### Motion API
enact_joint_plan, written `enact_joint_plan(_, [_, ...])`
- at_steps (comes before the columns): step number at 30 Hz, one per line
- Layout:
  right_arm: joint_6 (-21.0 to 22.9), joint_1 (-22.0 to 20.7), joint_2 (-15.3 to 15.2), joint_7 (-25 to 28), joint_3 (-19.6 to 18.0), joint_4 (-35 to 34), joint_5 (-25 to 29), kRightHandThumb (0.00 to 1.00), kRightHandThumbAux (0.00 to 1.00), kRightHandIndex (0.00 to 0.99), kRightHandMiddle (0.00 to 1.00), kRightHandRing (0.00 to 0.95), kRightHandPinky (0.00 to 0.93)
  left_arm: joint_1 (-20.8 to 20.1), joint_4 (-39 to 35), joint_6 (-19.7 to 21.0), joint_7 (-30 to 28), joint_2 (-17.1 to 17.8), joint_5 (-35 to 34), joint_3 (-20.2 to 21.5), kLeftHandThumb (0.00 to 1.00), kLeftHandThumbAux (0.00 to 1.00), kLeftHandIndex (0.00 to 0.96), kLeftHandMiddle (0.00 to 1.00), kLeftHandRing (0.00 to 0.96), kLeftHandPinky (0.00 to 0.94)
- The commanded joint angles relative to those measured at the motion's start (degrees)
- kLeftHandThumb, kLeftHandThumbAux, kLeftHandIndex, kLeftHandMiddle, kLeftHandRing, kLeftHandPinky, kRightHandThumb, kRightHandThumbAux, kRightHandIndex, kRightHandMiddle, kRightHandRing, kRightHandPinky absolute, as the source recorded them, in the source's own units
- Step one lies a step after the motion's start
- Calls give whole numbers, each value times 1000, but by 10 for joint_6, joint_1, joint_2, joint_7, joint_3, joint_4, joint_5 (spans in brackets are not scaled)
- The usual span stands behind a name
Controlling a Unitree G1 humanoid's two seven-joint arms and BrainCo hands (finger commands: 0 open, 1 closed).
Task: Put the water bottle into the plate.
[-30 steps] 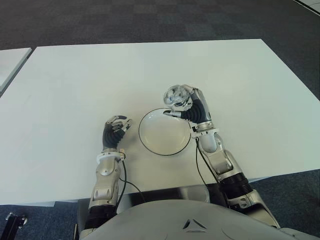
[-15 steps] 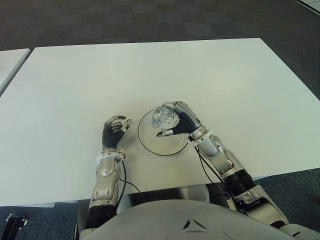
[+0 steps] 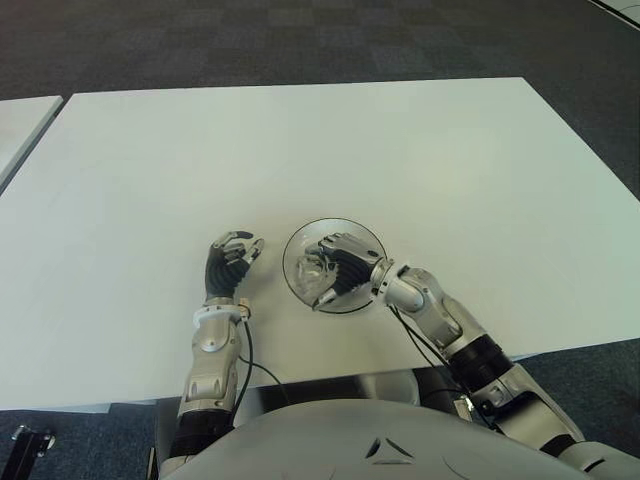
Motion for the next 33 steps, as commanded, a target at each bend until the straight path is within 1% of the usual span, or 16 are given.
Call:
enact_joint_plan(1, [71, 13, 11, 31, 13, -2, -24, 703, 725, 438, 862, 848, 832, 5, 12, 16, -3, 0, -5, 0, 702, 720, 438, 837, 837, 830])
enact_joint_plan(3, [104, 18, 15, 40, 17, -13, -39, 702, 726, 438, 847, 836, 822, 5, 11, 19, 1, -2, -4, 0, 701, 720, 438, 836, 837, 831])
enact_joint_plan(6, [128, 20, 17, 45, 23, -22, -54, 700, 727, 435, 817, 812, 798, 5, 9, 21, 6, -3, -2, 0, 701, 720, 438, 837, 841, 840])
enact_joint_plan(10, [140, 20, 13, 44, 32, -30, -70, 695, 728, 430, 779, 775, 751, 4, 10, 22, 8, -3, 2, 0, 701, 720, 438, 841, 846, 845])
enact_joint_plan(16, [140, 22, 8, 42, 36, -39, -69, 682, 728, 421, 699, 710, 687, 3, 10, 22, 7, -3, 1, 0, 702, 720, 438, 845, 851, 853])
enact_joint_plan(18, [139, 22, 8, 41, 36, -40, -66, 678, 729, 418, 648, 669, 648, 3, 10, 23, 6, -2, 0, 0, 703, 719, 438, 846, 852, 854])
enact_joint_plan(20, [134, 24, 6, 41, 35, -42, -61, 674, 730, 411, 537, 579, 574, 3, 10, 24, 4, -2, -1, 1, 703, 719, 438, 846, 850, 850])
enact_joint_plan(22, [130, 24, 4, 40, 34, -42, -57, 672, 730, 407, 475, 531, 538, 2, 10, 24, 4, -2, -1, 1, 703, 719, 438, 846, 849, 848])
enact_joint_plan(23, [126, 24, 3, 41, 34, -42, -52, 596, 715, 361, 434, 495, 508, 2, 10, 24, 5, -2, 0, 1, 703, 719, 438, 846, 850, 849])
enact_joint_plan(24, [123, 24, 3, 42, 34, -42, -49, 482, 695, 285, 359, 416, 442, 2, 10, 24, 5, -2, 0, 1, 703, 719, 438, 847, 851, 850])
enact_joint_plan(26, [115, 23, -1, 47, 34, -42, -41, 366, 676, 195, 260, 304, 336, 2, 10, 24, 5, -2, 0, 1, 703, 719, 438, 848, 852, 852])
enact_joint_plan(27, [111, 22, -3, 50, 34, -41, -39, 351, 673, 181, 241, 282, 314, 2, 10, 23, 5, -2, 0, 2, 703, 719, 438, 848, 852, 852])
enact_joint_plan(29, [106, 20, -6, 52, 36, -40, -37, 318, 667, 131, 162, 194, 232, 2, 10, 23, 5, -2, 0, 2, 703, 719, 438, 846, 851, 849])
enact_joint_plan(30, [106, 19, -7, 55, 37, -41, -39, 314, 667, 124, 151, 181, 221, 2, 10, 22, 6, -2, 0, 2, 703, 719, 438, 846, 851, 849])
enact_joint_plan(32, [108, 17, -11, 64, 39, -45, -42, 282, 666, 68, 73, 98, 154, 2, 11, 18, 6, -1, 2, 1, 704, 719, 438, 846, 852, 853])
enact_joint_plan(33, [108, 16, -13, 68, 40, -47, -43, 276, 666, 57, 58, 82, 140, 3, 12, 16, 6, -1, 3, 1, 704, 719, 438, 846, 853, 854])
